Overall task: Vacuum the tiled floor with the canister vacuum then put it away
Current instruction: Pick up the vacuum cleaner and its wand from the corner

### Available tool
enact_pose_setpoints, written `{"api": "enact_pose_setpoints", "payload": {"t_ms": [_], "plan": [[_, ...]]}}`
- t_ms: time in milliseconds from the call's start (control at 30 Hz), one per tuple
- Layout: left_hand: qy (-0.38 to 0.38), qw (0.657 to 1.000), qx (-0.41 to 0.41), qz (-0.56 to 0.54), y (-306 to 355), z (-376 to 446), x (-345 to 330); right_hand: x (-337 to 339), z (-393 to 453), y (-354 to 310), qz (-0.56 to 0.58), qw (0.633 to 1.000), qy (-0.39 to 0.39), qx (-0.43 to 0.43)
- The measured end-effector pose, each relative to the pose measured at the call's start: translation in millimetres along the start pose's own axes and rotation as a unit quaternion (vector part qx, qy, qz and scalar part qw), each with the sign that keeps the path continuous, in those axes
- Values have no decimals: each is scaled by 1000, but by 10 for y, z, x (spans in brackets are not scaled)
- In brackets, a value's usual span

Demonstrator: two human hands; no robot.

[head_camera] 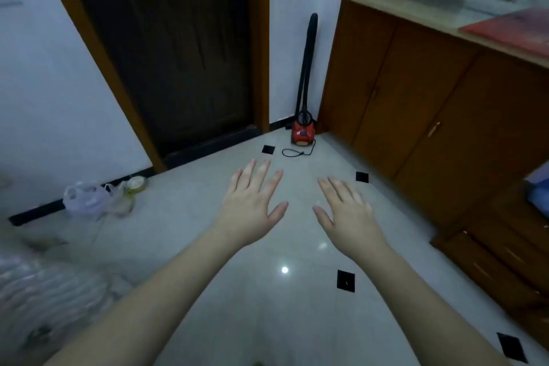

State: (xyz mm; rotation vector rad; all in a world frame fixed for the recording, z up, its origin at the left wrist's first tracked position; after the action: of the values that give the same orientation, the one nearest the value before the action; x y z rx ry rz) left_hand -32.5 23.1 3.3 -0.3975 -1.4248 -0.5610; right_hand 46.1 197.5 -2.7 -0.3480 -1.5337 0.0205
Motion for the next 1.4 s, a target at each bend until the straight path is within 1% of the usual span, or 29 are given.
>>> {"api": "enact_pose_setpoints", "payload": {"t_ms": [67,133,200,333,533,700,833,933,1100,1267,1400], "plan": [[-28,999,2,-16,-99,125,-176,-112,184,-36,-21,1000,1,2],[-37,999,-8,0,-196,236,-369,-238,353,-47,-32,999,-4,4],[-32,999,-24,3,-244,395,-502,-332,545,-16,-41,999,-4,7],[-7,1000,-23,0,-308,855,-641,-494,971,148,-44,999,-6,7],[-29,999,-19,15,-295,1813,-986,-694,1765,594,-74,997,-7,1],[-96,995,1,21,-304,2407,-1358,-726,2357,1057,-68,996,-54,19],[-121,992,24,26,-256,2885,-1545,-835,2946,1383,-70,993,-98,13],[-138,989,44,22,-314,3207,-1693,-898,3402,1450,-44,990,-128,34],[-146,987,64,15,-653,3882,-1875,-972,4230,1502,-20,992,-122,29],[-130,990,49,-2,-1103,4812,-2075,-1153,5238,1502,-31,990,-138,24],[-143,989,38,-13,-1490,5579,-2183,-1200,6007,1441,-35,988,-150,-1]]}}
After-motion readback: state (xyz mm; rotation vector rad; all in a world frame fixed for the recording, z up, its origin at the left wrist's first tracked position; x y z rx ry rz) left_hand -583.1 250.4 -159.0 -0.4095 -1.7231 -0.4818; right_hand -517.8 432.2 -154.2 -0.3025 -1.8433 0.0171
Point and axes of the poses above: each hand's wrist, its own z-axis towards the middle knuckle, its own x-axis out of the back of the hand, y = z × x, the point moved 4 cm from there along z, towards the middle knuckle, and after that the axes turned 2 degrees about y, right-handed, at the moved point
